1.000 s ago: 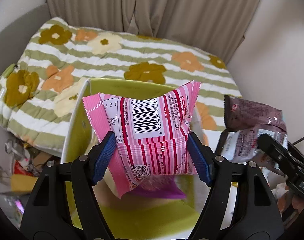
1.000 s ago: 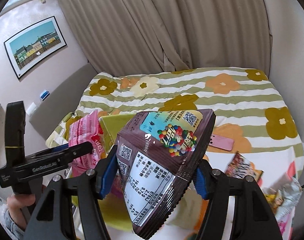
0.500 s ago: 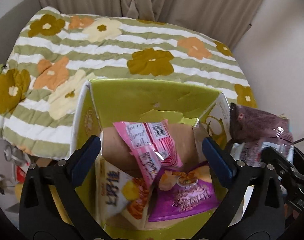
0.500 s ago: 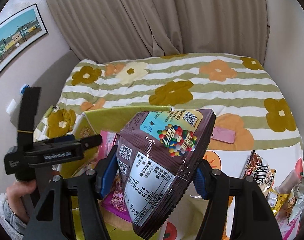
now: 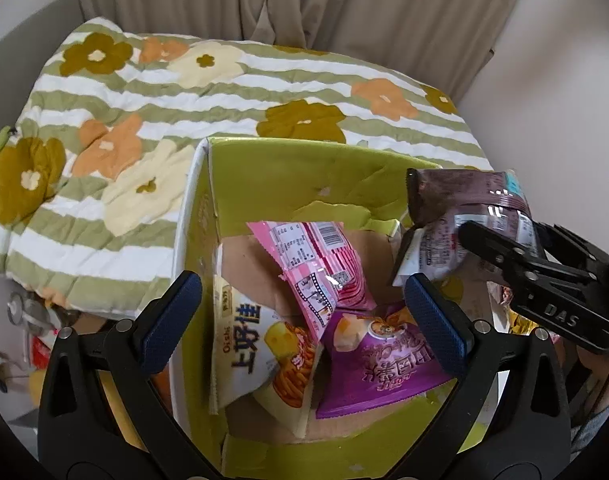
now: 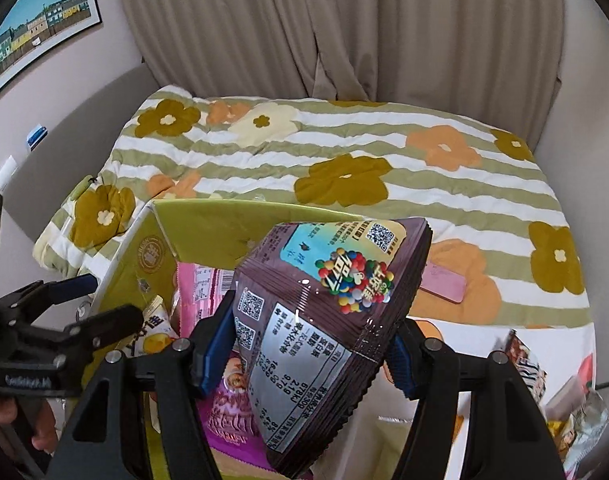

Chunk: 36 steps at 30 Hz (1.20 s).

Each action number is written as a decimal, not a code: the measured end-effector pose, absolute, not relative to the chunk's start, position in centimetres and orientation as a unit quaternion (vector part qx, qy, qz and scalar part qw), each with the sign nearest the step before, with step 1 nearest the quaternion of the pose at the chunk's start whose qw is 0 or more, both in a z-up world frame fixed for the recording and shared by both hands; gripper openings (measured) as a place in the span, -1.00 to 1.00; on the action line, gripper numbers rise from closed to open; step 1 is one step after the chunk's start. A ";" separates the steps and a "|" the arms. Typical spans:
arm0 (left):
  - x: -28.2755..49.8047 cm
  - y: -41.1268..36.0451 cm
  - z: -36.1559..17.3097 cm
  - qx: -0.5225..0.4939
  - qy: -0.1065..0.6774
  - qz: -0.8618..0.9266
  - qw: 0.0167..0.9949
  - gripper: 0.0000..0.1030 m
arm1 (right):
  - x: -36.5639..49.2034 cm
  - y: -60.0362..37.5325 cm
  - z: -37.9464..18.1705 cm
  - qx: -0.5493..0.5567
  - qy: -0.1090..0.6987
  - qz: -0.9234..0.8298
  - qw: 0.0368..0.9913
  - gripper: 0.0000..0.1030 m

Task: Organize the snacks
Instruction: 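Release the pink bag into the box with left tool while right tool releases brown bag, then move both tools back toward the remaining snacks on the table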

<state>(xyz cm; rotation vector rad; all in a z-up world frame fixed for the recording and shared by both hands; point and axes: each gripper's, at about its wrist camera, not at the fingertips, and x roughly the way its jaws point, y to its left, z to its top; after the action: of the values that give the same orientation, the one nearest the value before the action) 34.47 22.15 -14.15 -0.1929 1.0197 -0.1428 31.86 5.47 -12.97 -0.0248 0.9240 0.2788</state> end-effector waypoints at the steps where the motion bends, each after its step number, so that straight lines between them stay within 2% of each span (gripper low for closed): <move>1: 34.5 22.2 -14.2 -0.092 0.486 -0.069 0.866 0.96 | 32.2 5.8 -13.1 -0.017 0.447 0.134 0.884 0.19; 4: 34.5 22.2 -14.2 -0.094 0.485 -0.069 0.867 0.96 | 33.1 6.3 -13.7 -0.035 0.458 0.132 0.878 0.19; 7: 34.5 22.3 -14.3 -0.097 0.486 -0.068 0.866 0.96 | 33.7 6.9 -14.2 -0.053 0.462 0.129 0.876 0.31; 10: 34.2 22.3 -14.6 -0.096 0.488 -0.068 0.865 0.96 | 33.5 7.4 -14.2 -0.068 0.456 0.130 0.878 0.90; 11: 34.1 22.3 -14.7 -0.097 0.489 -0.069 0.864 0.96 | 33.2 7.4 -14.2 -0.072 0.451 0.129 0.880 0.95; 22: 32.9 22.2 -14.3 -0.091 0.484 -0.070 0.868 0.96 | 31.6 7.1 -13.2 -0.066 0.445 0.124 0.884 0.95; 36: 26.3 19.1 -9.1 -0.093 0.440 -0.046 0.892 0.96 | 26.2 4.5 -9.3 -0.042 0.407 0.149 0.900 0.95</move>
<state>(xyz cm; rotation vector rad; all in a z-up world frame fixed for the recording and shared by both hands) 26.28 19.14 -9.09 -0.1928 0.9133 -0.0944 26.17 4.50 -9.33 -0.0860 0.8416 0.3081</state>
